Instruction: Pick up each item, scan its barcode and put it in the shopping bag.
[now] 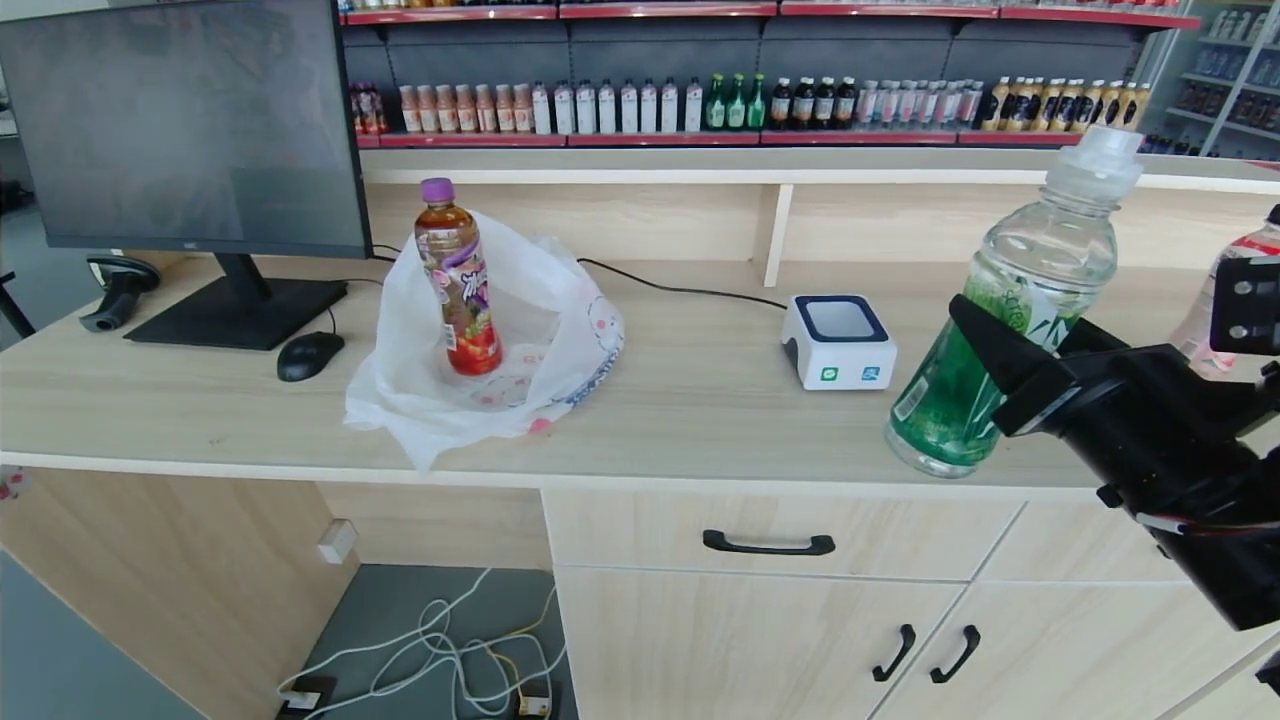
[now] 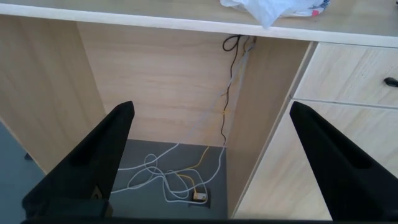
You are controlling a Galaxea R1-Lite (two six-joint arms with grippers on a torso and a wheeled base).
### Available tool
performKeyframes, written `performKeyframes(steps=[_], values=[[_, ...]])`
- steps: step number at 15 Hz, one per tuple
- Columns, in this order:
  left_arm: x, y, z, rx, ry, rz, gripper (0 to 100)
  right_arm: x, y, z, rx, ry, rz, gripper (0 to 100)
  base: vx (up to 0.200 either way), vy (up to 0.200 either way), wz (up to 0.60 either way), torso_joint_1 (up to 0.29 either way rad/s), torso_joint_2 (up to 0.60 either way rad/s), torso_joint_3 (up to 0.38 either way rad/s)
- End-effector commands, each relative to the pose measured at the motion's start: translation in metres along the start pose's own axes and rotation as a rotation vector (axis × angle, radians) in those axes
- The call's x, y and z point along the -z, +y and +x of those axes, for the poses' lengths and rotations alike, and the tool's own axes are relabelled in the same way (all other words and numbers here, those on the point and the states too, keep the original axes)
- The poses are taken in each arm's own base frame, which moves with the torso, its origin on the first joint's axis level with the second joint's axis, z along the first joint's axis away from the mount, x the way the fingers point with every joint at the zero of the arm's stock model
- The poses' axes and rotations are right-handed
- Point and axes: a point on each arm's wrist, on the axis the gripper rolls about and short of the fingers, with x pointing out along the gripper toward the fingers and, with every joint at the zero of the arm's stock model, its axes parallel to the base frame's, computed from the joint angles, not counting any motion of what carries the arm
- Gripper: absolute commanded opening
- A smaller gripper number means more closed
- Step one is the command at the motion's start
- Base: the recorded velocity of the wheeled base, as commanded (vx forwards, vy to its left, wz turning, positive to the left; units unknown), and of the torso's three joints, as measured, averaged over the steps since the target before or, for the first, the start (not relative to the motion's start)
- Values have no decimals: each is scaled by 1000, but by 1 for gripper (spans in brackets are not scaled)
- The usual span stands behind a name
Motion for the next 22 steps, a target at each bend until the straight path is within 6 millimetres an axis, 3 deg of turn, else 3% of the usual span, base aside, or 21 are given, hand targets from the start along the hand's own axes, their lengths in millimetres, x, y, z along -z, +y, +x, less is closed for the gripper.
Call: performKeyframes(steps=[1, 6, 9, 13, 17, 20, 22], values=[[0, 0, 0, -1, 0, 0, 100, -2, 0, -2, -2, -5, 1, 0, 0, 0, 0, 0, 0, 0], [0, 0, 0, -1, 0, -3, 100, -5, 2, -3, -12, -17, 6, 0, 80, 0, 0, -3, 3, 1], [0, 0, 0, -1, 0, -3, 100, -12, 0, 7, -4, -62, 6, 0, 67, 0, 0, -4, -2, 2], [1, 0, 0, 0, 2, -3, 100, -8, -23, 42, -88, -104, -128, 0, 0, 0, 0, 0, 0, 0], [1, 0, 0, 0, 2, -3, 100, 10, -26, 81, -170, -130, -215, 0, 0, 0, 0, 0, 0, 0], [0, 0, 0, -1, 0, 0, 100, 19, -35, 118, -253, -206, -337, 0, 0, 0, 0, 0, 0, 0], [0, 0, 0, -1, 0, 0, 100, 26, -44, 133, -317, -241, -434, 0, 0, 0, 0, 0, 0, 0]])
